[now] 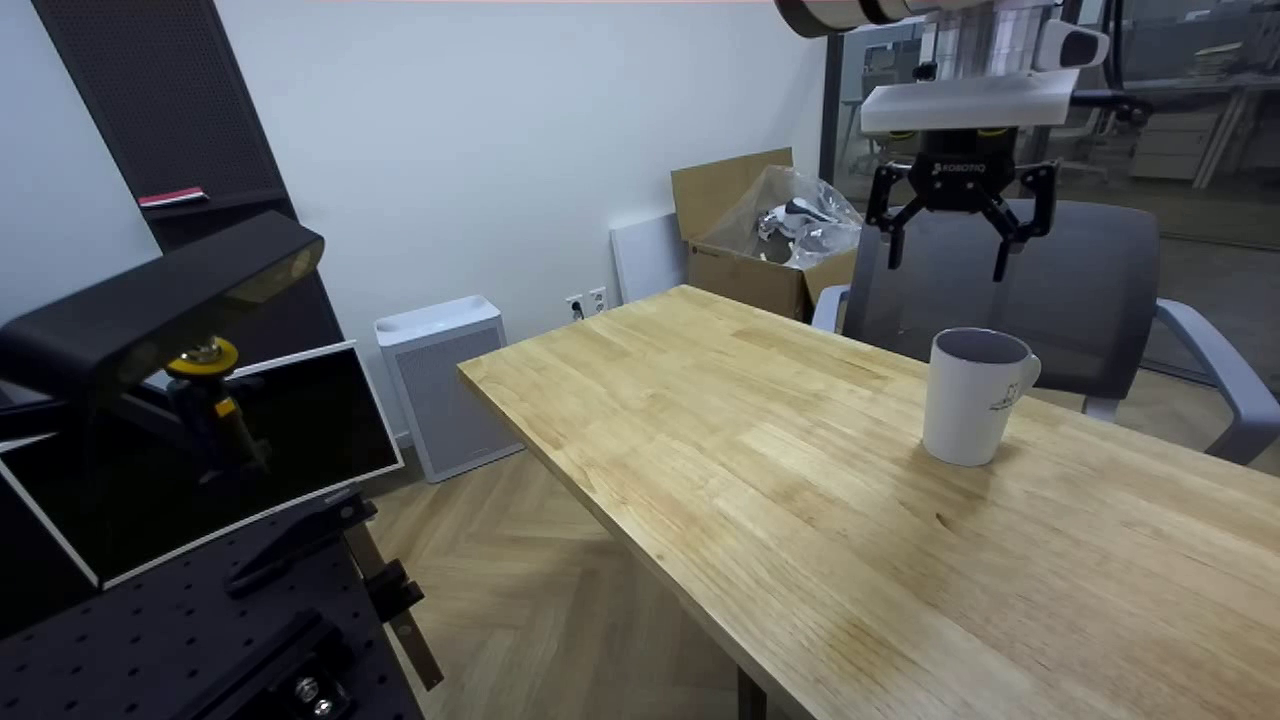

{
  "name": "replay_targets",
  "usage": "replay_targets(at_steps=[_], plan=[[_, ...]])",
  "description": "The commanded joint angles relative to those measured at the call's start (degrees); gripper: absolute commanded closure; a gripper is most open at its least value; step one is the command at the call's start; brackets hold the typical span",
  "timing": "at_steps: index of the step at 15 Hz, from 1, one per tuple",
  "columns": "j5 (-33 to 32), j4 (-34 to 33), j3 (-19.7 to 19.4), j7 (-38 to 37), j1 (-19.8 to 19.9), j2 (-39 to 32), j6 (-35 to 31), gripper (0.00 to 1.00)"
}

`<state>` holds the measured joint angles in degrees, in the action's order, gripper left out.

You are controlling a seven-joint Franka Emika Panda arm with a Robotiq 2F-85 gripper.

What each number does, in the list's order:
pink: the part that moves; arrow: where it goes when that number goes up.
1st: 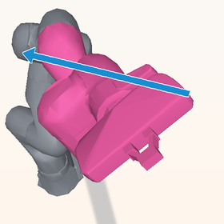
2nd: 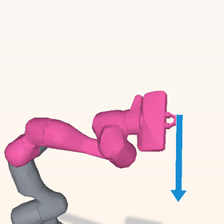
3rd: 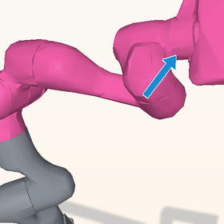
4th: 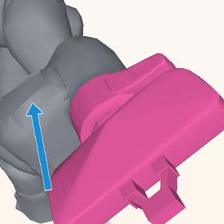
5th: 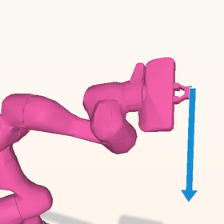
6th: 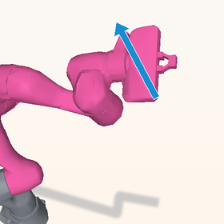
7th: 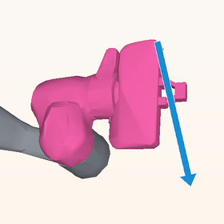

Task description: Move the cup backwards

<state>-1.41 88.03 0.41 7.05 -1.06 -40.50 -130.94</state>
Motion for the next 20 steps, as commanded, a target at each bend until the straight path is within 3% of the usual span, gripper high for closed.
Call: replay_targets(at_steps=[1,8,20], plan=[[-0.36,-0.14,0.42,-0.22,0.33,-0.03,0.16,0.00],[-0.42,-2.31,0.26,-0.79,0.07,-3.21,2.64,0.00],[-4.01,-0.89,-0.63,-1.06,-0.83,-7.52,-5.03,0.00]])
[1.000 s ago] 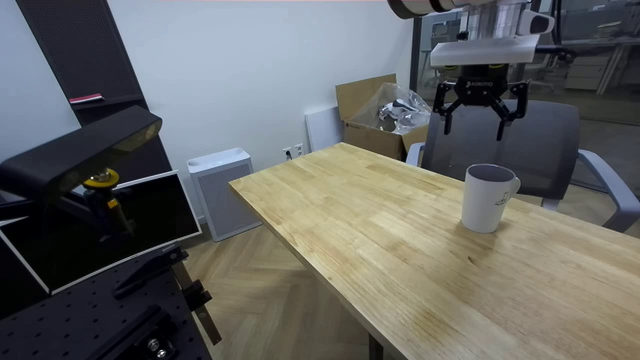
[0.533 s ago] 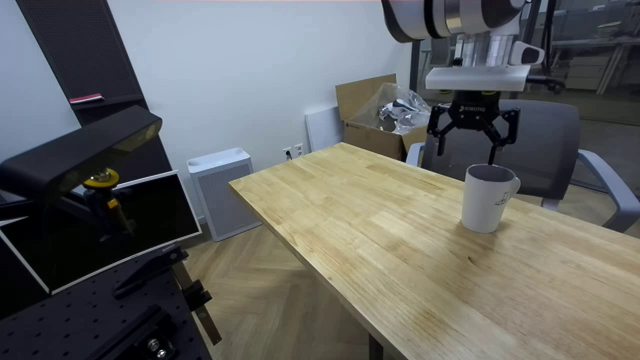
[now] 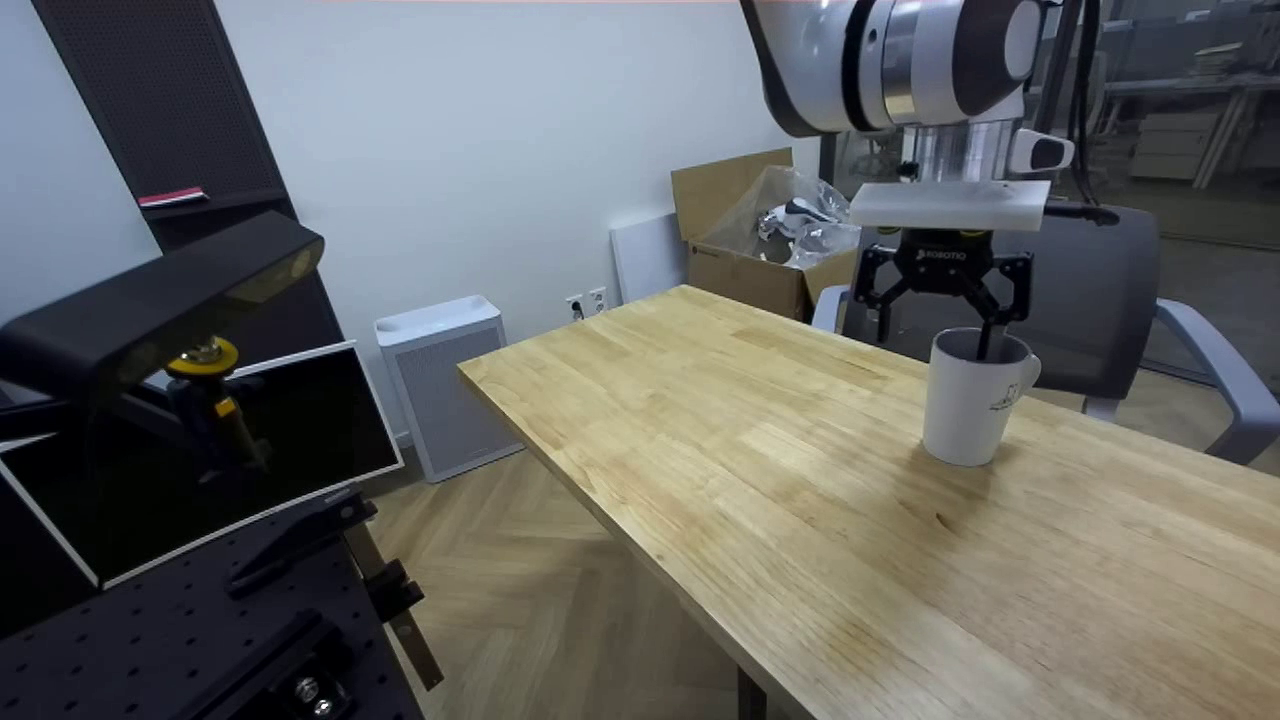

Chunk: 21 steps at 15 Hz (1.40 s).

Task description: Move the cup backwards

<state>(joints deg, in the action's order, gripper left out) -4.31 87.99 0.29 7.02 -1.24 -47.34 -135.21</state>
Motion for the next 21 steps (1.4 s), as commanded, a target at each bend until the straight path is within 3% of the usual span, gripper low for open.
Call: replay_targets(at_steps=[1,6,7,8,17,19,21], plan=[[-1.24,-0.83,-0.45,-0.94,-0.61,-0.86,-0.94,0.00],[-1.18,-0.95,-0.36,-0.80,-0.57,-1.59,-0.93,0.00],[-1.10,-1.03,-0.30,-0.74,-0.50,-1.76,-0.82,0.08],[-0.99,-1.04,-0.15,-0.52,-0.38,-1.89,-0.78,0.26],[-0.54,-1.10,0.30,0.10,0.11,-2.15,-0.42,0.89],[-0.38,-1.19,0.42,0.23,0.30,-2.15,-0.29,0.99],[-0.21,-1.30,0.49,0.32,0.52,-2.15,-0.16,1.00]])
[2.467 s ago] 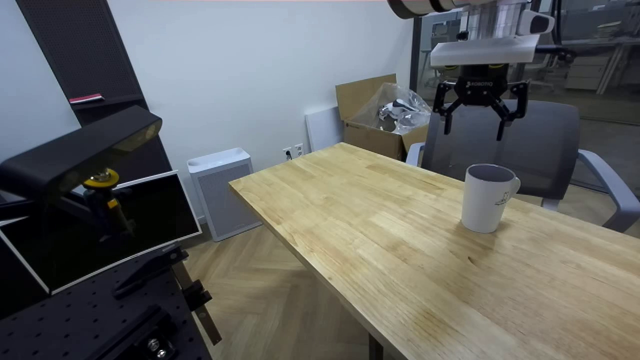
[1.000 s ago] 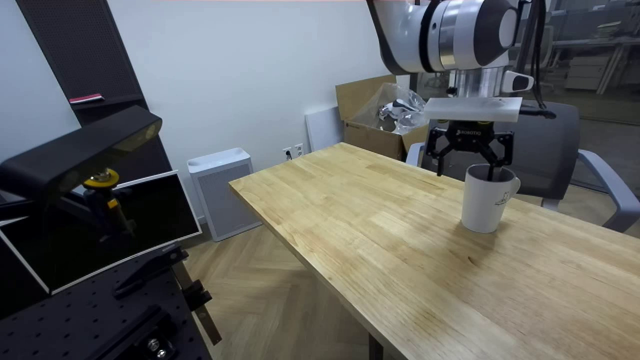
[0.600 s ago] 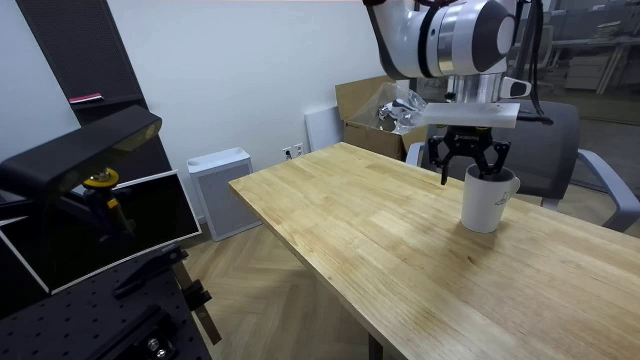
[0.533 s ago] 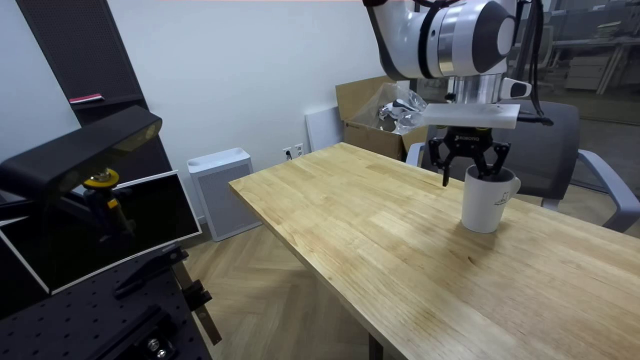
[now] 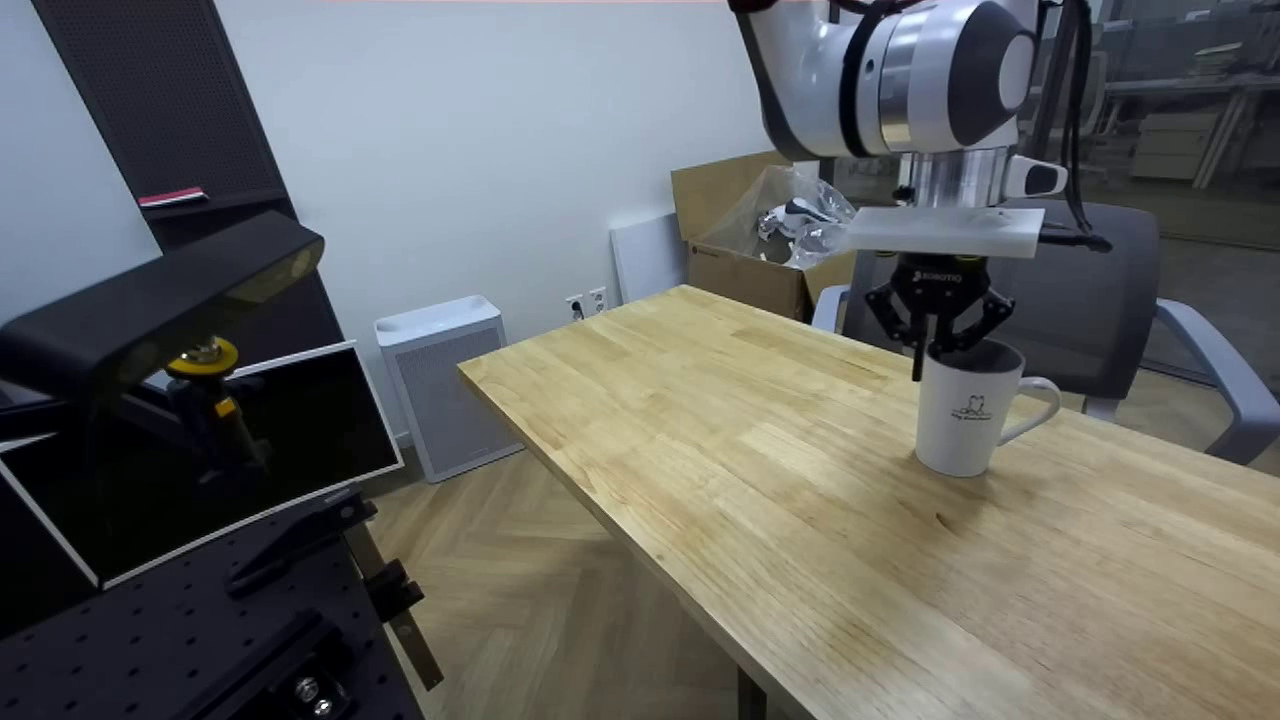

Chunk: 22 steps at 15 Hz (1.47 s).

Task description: Move the cup backwards

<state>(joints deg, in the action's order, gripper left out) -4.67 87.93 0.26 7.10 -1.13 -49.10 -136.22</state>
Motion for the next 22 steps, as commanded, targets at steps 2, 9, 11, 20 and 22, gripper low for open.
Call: replay_targets(at_steps=[2,9,11,20,22], plan=[[0.29,-1.42,0.59,0.22,0.51,-0.52,1.06,0.98],[1.99,-7.89,0.35,-1.02,1.03,-2.65,8.05,0.98],[2.27,-10.96,0.05,-1.62,1.08,-3.93,10.69,0.98],[1.99,-21.06,-1.48,-5.30,0.28,-8.93,15.13,0.98],[2.02,-22.41,-1.45,-5.78,0.14,-9.23,15.25,0.98]])
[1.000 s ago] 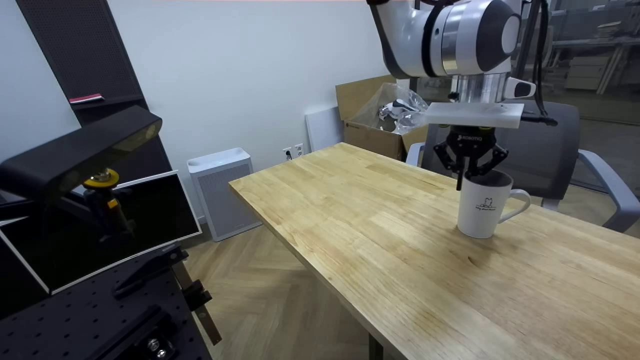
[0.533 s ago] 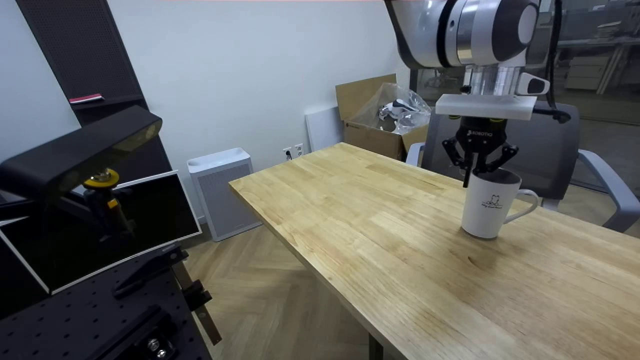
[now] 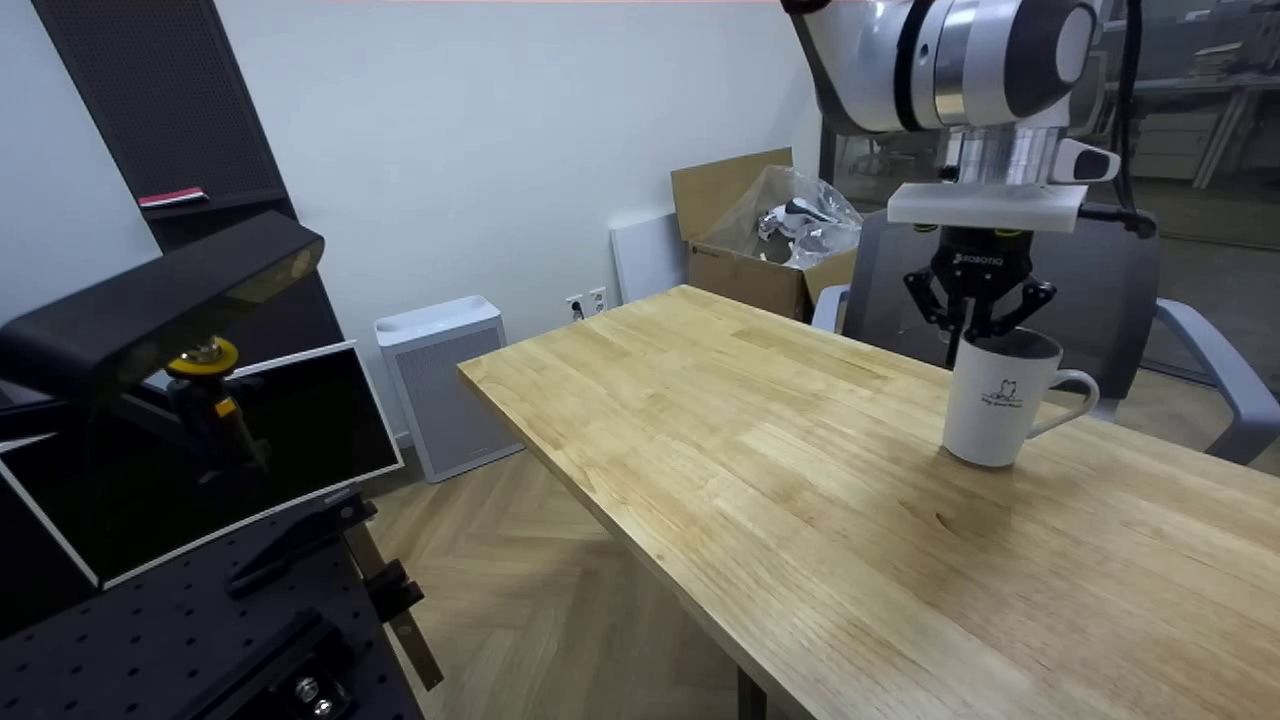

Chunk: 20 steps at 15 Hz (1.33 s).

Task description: Move the cup backwards

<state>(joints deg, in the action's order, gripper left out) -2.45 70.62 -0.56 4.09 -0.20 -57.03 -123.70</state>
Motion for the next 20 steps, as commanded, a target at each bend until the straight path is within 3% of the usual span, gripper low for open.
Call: replay_targets(at_steps=[1,6,20], plan=[[-0.23,-5.64,-0.69,-3.20,-0.94,-1.35,2.80,0.98],[-0.68,-4.91,-0.97,-5.18,-2.07,-0.05,2.48,0.98],[-4.05,10.09,-1.33,-6.65,-6.99,8.14,-1.13,0.98]])
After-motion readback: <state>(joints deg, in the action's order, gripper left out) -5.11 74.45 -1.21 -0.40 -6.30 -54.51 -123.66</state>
